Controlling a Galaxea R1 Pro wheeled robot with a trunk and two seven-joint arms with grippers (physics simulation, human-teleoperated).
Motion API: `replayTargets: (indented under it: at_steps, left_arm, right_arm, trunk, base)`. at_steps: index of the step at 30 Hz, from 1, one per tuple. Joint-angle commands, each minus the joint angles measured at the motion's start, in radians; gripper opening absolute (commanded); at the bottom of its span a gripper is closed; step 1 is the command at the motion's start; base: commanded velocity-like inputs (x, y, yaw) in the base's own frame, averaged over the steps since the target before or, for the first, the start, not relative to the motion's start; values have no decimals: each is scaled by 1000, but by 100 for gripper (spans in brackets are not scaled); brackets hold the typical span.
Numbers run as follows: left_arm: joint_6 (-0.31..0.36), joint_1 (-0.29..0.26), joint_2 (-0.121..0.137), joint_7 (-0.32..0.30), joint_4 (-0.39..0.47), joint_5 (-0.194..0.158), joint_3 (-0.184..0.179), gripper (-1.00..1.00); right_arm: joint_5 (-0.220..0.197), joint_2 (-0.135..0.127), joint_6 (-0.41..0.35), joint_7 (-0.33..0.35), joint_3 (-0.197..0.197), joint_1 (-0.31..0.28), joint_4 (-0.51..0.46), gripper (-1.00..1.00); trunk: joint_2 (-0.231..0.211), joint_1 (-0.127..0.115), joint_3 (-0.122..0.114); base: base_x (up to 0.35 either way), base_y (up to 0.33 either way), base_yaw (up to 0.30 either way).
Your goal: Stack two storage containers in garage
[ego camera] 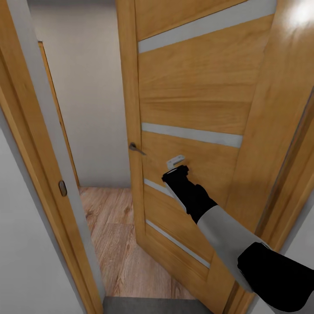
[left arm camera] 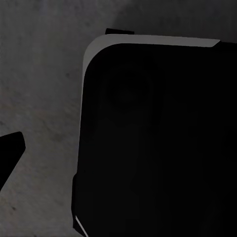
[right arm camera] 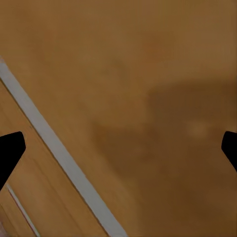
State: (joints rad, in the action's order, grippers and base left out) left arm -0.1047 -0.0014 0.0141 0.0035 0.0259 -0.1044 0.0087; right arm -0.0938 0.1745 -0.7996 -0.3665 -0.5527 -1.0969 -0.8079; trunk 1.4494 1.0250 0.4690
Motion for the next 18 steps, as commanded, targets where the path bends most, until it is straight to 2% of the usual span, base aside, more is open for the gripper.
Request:
replayTargets:
  at_steps: [1, 4, 9, 18]
  left_arm:
    - [-2, 0, 0, 0, 0, -10, 0, 100]
    - [-2, 0, 1, 0, 0, -10, 0, 100]
    - [-4, 0, 1, 0, 2, -11, 1, 100]
    - [-9, 0, 3, 1, 3, -11, 1, 100]
  right_arm:
    - [-10, 0, -2, -7, -3, -1, 0, 100]
    - [-10, 0, 1, -4, -1, -1, 0, 100]
    - [-36, 0, 29, -21, 4, -29, 28, 100]
    - [-31, 0, 12, 1, 4, 4, -6, 100]
  trunk:
    - [1, 0, 1]
    - [1, 0, 1]
    - [1, 0, 1]
    - [1, 0, 1]
  base:
    - [0, 0, 0]
    - [0, 0, 0]
    - [0, 0, 0]
    - [0, 0, 0]
